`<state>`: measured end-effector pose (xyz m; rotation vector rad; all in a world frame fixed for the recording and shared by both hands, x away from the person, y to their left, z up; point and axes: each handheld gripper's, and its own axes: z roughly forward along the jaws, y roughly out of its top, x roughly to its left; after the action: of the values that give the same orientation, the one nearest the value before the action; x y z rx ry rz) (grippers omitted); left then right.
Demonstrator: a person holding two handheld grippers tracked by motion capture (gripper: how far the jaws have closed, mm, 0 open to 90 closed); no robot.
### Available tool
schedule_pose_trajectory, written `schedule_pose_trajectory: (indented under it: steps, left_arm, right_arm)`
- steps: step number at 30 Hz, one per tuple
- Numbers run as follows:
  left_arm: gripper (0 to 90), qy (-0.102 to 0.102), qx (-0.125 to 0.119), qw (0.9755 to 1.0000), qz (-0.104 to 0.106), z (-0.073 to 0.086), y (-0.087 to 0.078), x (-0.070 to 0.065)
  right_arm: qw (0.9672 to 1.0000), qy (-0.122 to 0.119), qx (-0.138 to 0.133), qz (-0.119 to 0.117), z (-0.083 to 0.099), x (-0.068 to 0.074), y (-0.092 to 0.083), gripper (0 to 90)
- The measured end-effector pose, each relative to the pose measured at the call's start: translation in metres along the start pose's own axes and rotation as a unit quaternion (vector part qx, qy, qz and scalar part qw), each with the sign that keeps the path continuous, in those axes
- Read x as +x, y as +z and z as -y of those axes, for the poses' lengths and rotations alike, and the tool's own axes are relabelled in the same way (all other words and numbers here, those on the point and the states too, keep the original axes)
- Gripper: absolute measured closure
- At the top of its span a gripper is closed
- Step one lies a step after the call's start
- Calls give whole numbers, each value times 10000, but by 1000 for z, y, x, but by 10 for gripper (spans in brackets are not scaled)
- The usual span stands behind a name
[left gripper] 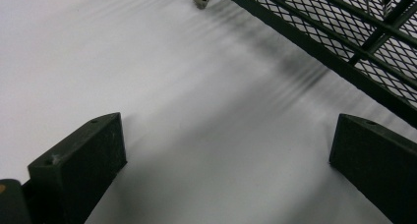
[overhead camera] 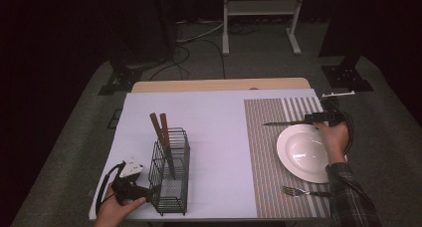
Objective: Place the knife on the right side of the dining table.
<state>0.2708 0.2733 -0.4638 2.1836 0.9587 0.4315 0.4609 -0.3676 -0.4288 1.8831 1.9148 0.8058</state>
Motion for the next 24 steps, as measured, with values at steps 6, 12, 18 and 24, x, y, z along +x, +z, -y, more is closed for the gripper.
schedule_pose_trajectory:
  steps: [6,12,18,24]
  left_arm:
    - [0,0,0,10000,0,0,0,0]
    - [0,0,2,10000,0,0,0,0]
    - [0,1,2,10000,0,0,0,0]
    - [0,-1,1,10000,2,0,0,0]
  right_arm:
    - [9995,-38,-316,0,3,1,-16,290]
    - [9971,-191,-721,-170,14,14,-39,182]
    - [9956,-408,-821,-199,20,25,-49,95]
    - [9939,-708,-805,-274,26,42,-57,14]
